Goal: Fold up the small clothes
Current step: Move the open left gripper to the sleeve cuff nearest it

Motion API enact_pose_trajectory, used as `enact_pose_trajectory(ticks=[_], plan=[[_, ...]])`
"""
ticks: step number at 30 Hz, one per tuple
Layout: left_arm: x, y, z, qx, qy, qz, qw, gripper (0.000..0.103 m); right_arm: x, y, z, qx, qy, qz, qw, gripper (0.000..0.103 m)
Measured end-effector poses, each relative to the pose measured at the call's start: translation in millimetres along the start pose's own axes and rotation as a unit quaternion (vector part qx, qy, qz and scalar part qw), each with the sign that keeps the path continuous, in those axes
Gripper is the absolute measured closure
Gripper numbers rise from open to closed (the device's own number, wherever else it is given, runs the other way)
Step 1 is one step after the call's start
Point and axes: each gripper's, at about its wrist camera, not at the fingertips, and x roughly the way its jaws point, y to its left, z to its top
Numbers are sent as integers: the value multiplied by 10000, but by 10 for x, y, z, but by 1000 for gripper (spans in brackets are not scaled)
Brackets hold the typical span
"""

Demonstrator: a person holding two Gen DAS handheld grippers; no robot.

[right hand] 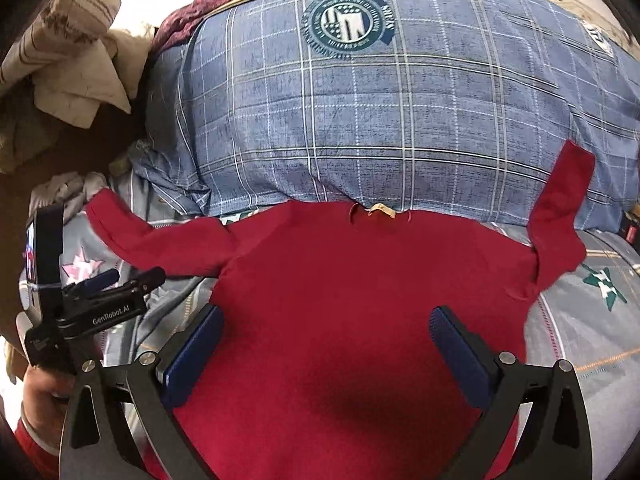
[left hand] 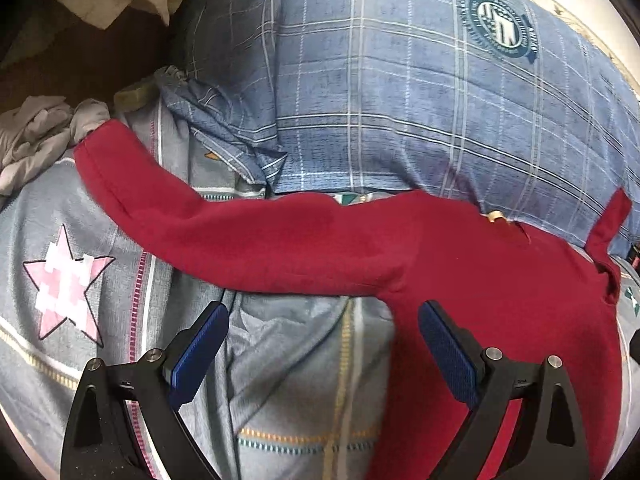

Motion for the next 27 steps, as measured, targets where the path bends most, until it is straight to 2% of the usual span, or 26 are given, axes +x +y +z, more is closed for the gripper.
enact_pose_trajectory(ticks=[9,20,27], plan=[[329,130,14,-52,38,251,9997,7,395,208,6,-281,186,48,9994,0],[496,444,63,-690,150,217,9973,7,808,346,-27,-253,362,410,9982,0],[553,419,47,-611,166,309,9975,7,997,395,-70,-329,584,394,9970,1]])
